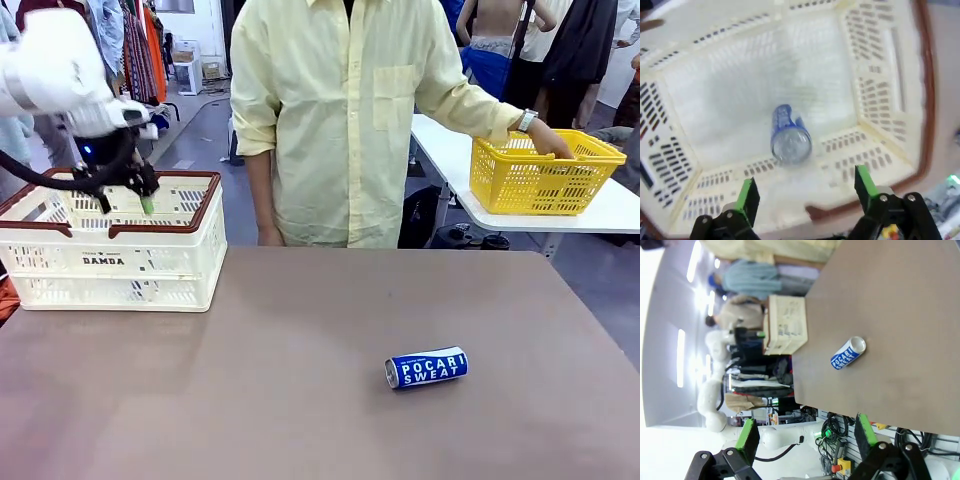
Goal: Place the drinks into the Shopping basket.
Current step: Pick up one drink and place it into the Shopping basket.
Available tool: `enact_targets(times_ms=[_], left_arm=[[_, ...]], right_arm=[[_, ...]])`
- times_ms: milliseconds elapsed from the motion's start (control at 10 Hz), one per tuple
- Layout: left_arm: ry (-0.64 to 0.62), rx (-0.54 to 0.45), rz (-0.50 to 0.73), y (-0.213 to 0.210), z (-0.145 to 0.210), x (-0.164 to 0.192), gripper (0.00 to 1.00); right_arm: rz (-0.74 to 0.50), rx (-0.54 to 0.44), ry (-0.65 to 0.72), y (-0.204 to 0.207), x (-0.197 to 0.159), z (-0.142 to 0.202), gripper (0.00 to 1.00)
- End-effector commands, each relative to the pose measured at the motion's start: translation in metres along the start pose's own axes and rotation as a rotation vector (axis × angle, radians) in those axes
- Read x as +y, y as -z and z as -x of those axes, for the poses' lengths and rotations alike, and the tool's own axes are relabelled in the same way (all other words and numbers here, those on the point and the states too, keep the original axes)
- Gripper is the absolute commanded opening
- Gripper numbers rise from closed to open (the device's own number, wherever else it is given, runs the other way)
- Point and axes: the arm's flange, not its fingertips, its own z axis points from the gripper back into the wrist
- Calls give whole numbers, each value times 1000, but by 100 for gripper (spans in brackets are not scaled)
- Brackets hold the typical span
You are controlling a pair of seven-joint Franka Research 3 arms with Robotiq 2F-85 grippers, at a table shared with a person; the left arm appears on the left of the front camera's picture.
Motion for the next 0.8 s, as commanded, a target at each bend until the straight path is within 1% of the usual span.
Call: enact_targets(times_ms=[0,100,200,300,400,500,600,700], left_arm=[[37,-80,207,-70,58,5,100],[8,-111,333,-97,97,9,100],[19,-72,487,-104,131,17,100],[-17,-81,582,-100,165,32,100],[-79,-121,654,-94,196,50,100],[-91,-191,833,-76,236,78,100],[-105,-247,966,-57,260,99,100],[-124,-338,1097,-35,278,119,100]], right_arm=[[-27,-14,-26,-1,3,-2,100],[-27,-14,-26,-1,3,-2,100],[-27,-14,-26,-1,3,-2,100],[-27,-14,-26,-1,3,-2,100],[-27,-14,-26,-1,3,-2,100],[-27,-14,-26,-1,3,-2,100],[-27,-14,-26,-1,3,-2,100],[-27,-14,-26,-1,3,-2,100]])
